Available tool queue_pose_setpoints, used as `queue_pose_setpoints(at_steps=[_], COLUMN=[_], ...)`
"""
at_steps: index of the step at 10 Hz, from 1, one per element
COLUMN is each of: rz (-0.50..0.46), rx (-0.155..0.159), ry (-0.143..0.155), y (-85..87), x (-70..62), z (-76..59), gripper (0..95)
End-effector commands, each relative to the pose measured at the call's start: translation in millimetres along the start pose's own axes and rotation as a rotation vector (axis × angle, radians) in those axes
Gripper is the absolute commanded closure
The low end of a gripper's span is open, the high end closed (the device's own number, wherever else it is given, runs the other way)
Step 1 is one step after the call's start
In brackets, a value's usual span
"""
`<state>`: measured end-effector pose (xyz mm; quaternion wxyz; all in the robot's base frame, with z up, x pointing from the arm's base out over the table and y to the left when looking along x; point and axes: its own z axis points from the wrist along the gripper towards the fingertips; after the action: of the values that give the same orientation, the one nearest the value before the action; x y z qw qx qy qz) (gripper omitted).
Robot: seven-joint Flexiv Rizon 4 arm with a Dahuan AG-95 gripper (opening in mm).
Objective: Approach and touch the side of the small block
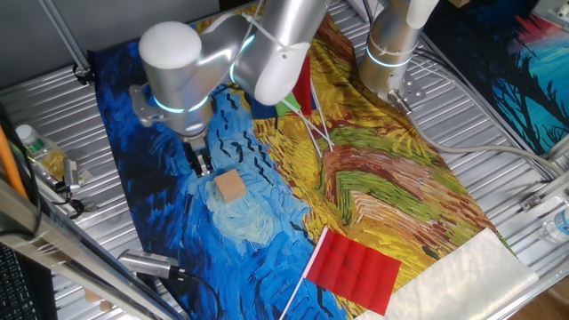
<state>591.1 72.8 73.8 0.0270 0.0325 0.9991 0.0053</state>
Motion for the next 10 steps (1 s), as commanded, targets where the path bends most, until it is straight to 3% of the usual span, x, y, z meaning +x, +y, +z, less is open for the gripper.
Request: queue_pose_setpoints(at_steps=[1, 5, 10], rz=[0.004, 0.017, 0.031], rx=[0.000, -0.002, -0.003], ry=[-0.004, -0.018, -0.021], y=[4.8, 10.9, 19.3], x=[1.6, 4.2, 6.6], z=[2.0, 13.5, 16.3], gripper=[95.0, 95.0, 95.0])
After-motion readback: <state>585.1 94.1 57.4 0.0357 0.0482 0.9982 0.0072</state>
